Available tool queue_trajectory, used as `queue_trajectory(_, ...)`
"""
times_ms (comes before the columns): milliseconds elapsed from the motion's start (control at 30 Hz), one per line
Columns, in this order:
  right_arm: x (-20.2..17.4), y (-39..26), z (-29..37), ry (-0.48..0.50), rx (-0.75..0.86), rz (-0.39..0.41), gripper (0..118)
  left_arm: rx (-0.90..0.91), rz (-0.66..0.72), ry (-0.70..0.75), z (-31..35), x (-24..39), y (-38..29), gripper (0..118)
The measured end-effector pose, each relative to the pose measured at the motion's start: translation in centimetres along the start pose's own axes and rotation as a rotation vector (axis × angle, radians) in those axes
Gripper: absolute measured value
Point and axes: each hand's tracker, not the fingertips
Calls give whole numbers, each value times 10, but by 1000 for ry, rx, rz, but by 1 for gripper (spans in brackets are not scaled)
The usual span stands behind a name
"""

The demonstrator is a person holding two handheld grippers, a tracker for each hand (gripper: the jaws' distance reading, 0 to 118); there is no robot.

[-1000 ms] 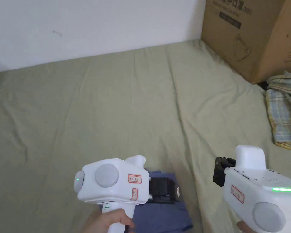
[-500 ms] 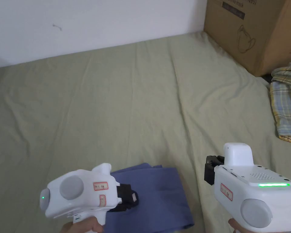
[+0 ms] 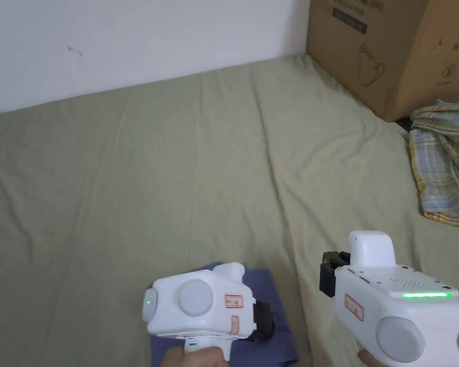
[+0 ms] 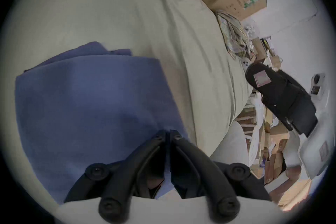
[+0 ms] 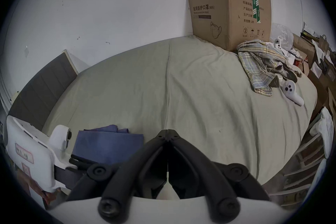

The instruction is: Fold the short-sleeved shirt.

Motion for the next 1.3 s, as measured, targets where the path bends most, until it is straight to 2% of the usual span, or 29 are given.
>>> queue_trajectory(200,0,1,5,-2,-4,9,1,-19,-34,-100,4,8,-6,5)
queue_trajectory(367,-9,11,12,20,7,23,1,101,43,-239,60,-25,-10,4)
queue_trajectory(533,-42,30,9,148,-81,91,1,267,105,-169,128,-91,-27,5)
queue_trajectory(733,-98,31,-21,344,-289,133,1,345,292,-147,161,-170,-70,4)
queue_trajectory(867,-130,9,-61,311,-476,228,1,351,339,-152,161,-193,-98,5)
queue_trajectory(1000,-133,-17,-96,233,-593,193,1,357,384,-197,153,-210,-116,5)
queue_trajectory(1033,-130,-22,-101,243,-606,182,1,360,393,-207,151,-213,-118,5)
queue_trajectory(1067,-128,-23,-102,251,-599,156,1,364,398,-211,150,-216,-119,9)
queue_trajectory(1100,-126,-20,-100,255,-585,131,1,360,393,-213,148,-218,-118,21)
queue_trajectory(1133,-127,-17,-98,255,-587,132,1,351,392,-212,146,-218,-117,42)
queue_trajectory(1167,-126,-16,-97,256,-589,140,1,340,390,-217,142,-220,-114,71)
queue_trajectory(1200,-127,-16,-97,257,-591,155,1,323,387,-233,136,-221,-110,88)
queue_trajectory(1267,-130,-18,-97,253,-584,173,1,298,395,-266,125,-221,-100,106)
queue_trajectory(1300,-131,-20,-96,250,-580,175,1,293,392,-283,117,-221,-95,107)
